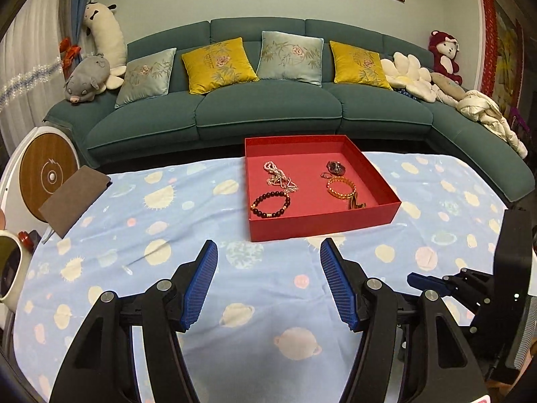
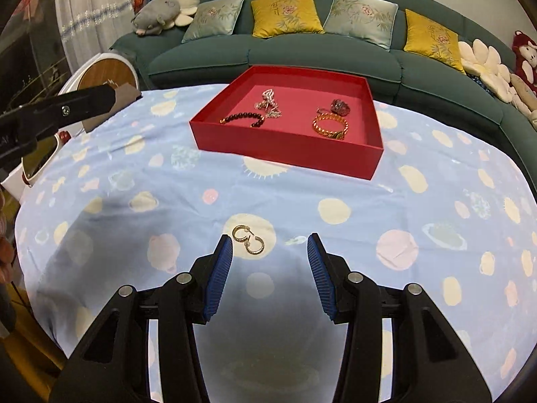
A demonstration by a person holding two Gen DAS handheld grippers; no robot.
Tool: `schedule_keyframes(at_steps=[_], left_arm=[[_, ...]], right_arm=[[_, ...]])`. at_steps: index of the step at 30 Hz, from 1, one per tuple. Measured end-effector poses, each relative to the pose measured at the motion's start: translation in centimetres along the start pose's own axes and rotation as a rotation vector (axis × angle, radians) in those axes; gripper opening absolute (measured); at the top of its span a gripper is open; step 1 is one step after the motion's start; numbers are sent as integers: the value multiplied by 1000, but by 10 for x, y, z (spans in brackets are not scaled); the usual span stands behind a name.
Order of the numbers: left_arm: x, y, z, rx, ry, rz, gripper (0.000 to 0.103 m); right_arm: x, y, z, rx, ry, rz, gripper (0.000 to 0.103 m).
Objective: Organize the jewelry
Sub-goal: 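Withdraw both open tools from the box over the gold hoop earrings, then grasp one gold hoop earring with the right tool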
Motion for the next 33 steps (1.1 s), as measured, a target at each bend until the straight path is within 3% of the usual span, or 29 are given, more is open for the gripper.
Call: schedule_keyframes(at_steps=[13, 17, 21, 27, 33], left_arm=[[-15, -10, 18, -57, 5, 1, 62], [-18, -11, 19, -67, 16, 5, 62], [-16, -12, 20, -73, 14, 13, 62], [-2, -22, 27, -101, -8, 44, 62], [31, -44, 45, -156, -43, 122, 62]], right_arm=[[-13, -54, 19, -93, 30, -5, 32], [-14, -56, 18, -88, 39, -2, 29], [-16, -57, 17, -88, 49, -9, 17], [-14, -51, 18, -88, 45, -11, 17], [9, -20, 7, -57, -13, 5, 17]])
Point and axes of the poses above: each gripper's, at about its wrist camera, not at the fingertips, and y roughly against the way its jaws point, x to its right, z to its underside, the point moved 3 cm from there along -y, roughly the way its jaws point, and after that the axes turned 6 degrees about x, right-handed, at the moved point
